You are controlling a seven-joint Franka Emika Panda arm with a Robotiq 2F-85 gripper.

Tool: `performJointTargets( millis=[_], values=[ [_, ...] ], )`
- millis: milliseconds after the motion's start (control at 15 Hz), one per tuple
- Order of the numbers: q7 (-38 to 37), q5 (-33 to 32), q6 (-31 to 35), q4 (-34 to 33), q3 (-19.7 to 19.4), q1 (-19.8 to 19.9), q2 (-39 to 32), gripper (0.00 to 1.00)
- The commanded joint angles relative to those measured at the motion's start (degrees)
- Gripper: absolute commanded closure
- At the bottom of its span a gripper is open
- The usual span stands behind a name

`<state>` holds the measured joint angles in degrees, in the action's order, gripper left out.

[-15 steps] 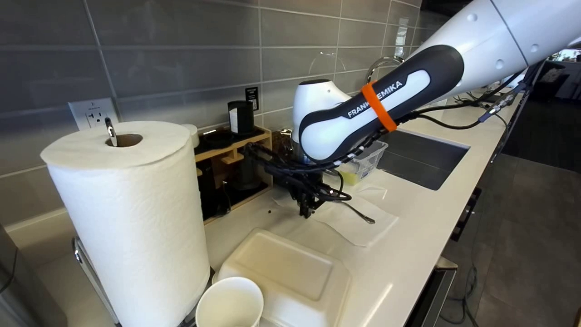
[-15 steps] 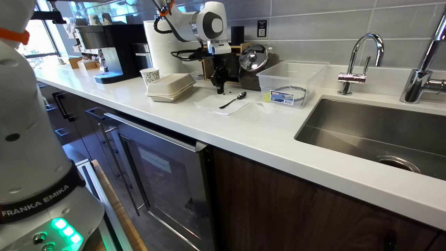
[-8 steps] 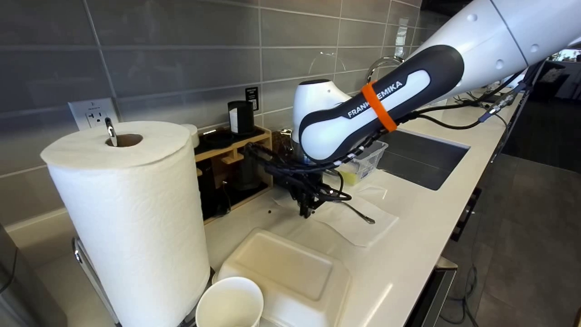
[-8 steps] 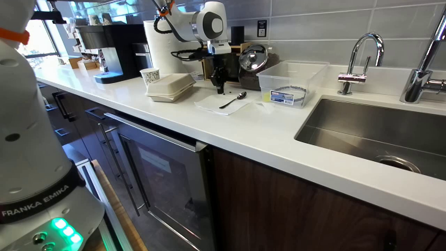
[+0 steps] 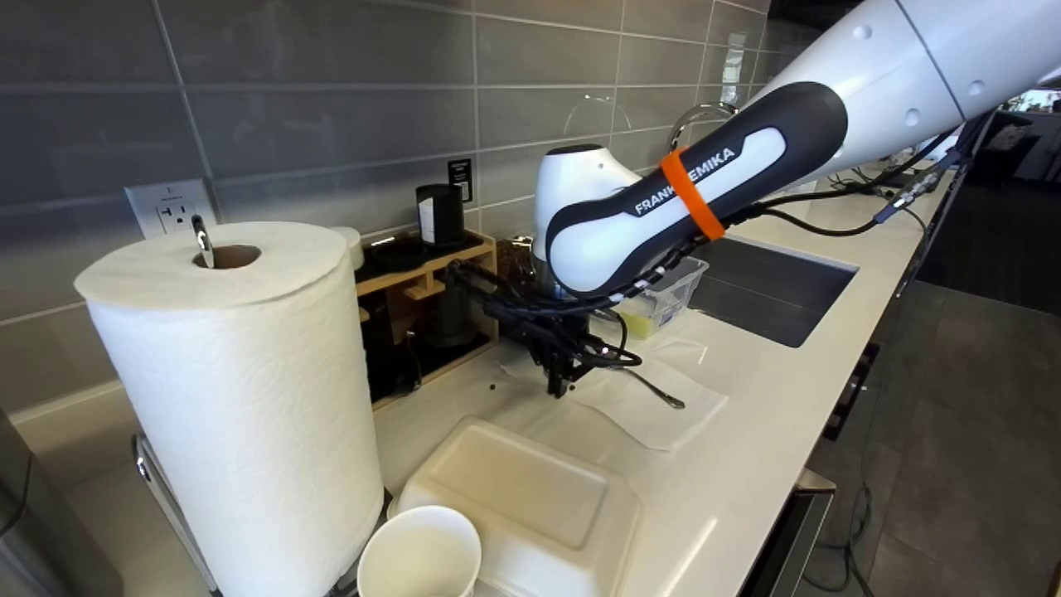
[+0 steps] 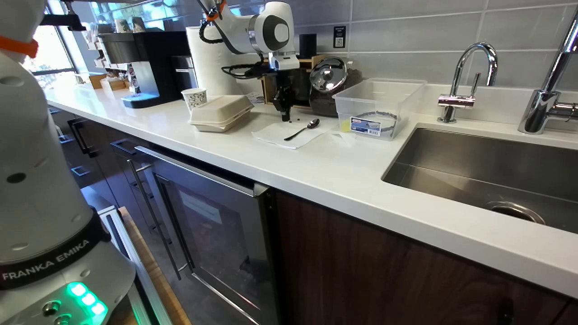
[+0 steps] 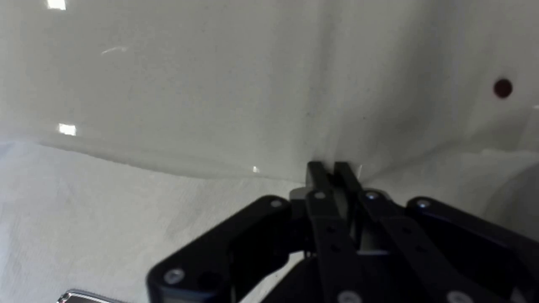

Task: Move one small black object to the right.

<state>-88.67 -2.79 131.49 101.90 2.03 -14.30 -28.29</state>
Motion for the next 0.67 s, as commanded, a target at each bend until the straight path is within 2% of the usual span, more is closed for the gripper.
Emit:
performJointTargets(
  millis=[0, 600],
  values=[
    [-1.06, -0.16, 1.74, -0.04, -0.70, -0.90, -0.68, 0.98],
    [-1.08, -0.21, 1.02, -0.41, -0.55, -1.21, 0.09, 0.98]
  ],
)
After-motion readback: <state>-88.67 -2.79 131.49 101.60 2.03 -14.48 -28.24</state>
